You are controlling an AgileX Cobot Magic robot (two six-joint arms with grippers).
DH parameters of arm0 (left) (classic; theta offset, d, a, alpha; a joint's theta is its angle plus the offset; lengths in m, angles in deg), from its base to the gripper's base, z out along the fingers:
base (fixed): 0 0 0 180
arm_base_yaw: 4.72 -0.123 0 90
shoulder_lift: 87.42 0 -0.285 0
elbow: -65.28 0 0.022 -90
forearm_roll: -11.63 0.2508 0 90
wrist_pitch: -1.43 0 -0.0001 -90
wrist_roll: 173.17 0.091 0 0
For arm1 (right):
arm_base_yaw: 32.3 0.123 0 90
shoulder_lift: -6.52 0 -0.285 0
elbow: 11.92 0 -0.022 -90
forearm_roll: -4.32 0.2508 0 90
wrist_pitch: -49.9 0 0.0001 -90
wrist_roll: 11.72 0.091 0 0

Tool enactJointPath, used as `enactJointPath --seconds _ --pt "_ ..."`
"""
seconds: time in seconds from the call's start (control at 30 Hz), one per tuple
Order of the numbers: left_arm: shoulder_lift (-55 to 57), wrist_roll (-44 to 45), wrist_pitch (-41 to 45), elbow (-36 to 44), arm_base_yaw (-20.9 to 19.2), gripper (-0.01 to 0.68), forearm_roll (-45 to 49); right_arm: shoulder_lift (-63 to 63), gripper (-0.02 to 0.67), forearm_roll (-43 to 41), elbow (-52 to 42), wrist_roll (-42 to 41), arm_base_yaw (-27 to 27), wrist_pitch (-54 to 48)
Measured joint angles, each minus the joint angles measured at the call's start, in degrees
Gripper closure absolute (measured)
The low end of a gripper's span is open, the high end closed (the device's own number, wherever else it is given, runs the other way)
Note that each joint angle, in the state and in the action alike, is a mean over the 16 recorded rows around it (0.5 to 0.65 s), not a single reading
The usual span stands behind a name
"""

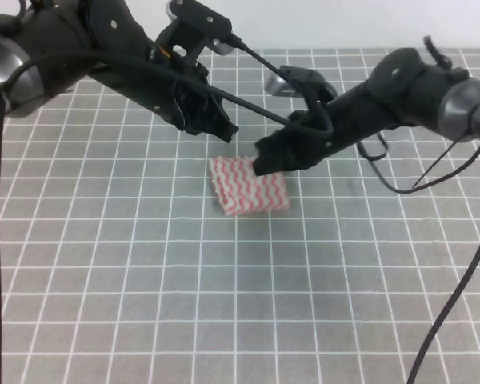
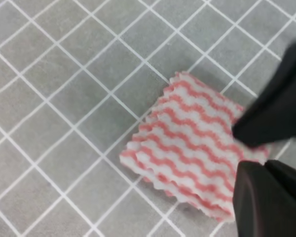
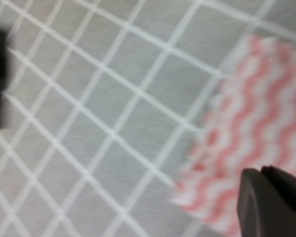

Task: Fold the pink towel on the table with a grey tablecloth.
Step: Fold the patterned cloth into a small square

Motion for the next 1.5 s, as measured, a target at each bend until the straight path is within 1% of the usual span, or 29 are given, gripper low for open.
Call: enactJointPath --seconds 0.2,0.43,0.73,0.97,1.23,1.5 --pt "2.40 0.34 1.63 0.04 0.19 0.673 -2.20 -0.23 0.665 -3.24 0.00 0.63 -1.09 1.20" --pt "6.86 1.18 3.42 0.06 0.49 0.673 -4.42 -1.66 0.665 -4.73 -0.01 1.33 -1.28 2.07" --pt "12.31 2.15 3.72 0.06 0.68 0.673 -4.35 -1.96 0.665 -5.37 -0.05 1.47 -1.27 1.97" --pt "14.50 2.40 3.03 0.06 0.68 0.673 -3.95 -1.92 0.665 -5.87 -0.04 1.46 -1.26 1.97" --pt "12.31 2.43 2.87 0.06 0.68 0.673 -3.53 1.35 0.665 -6.10 -0.04 1.41 -1.26 2.23" --pt "3.37 1.24 4.30 0.08 0.68 0.673 -0.82 9.84 0.665 -6.97 -0.40 1.33 -1.27 2.78"
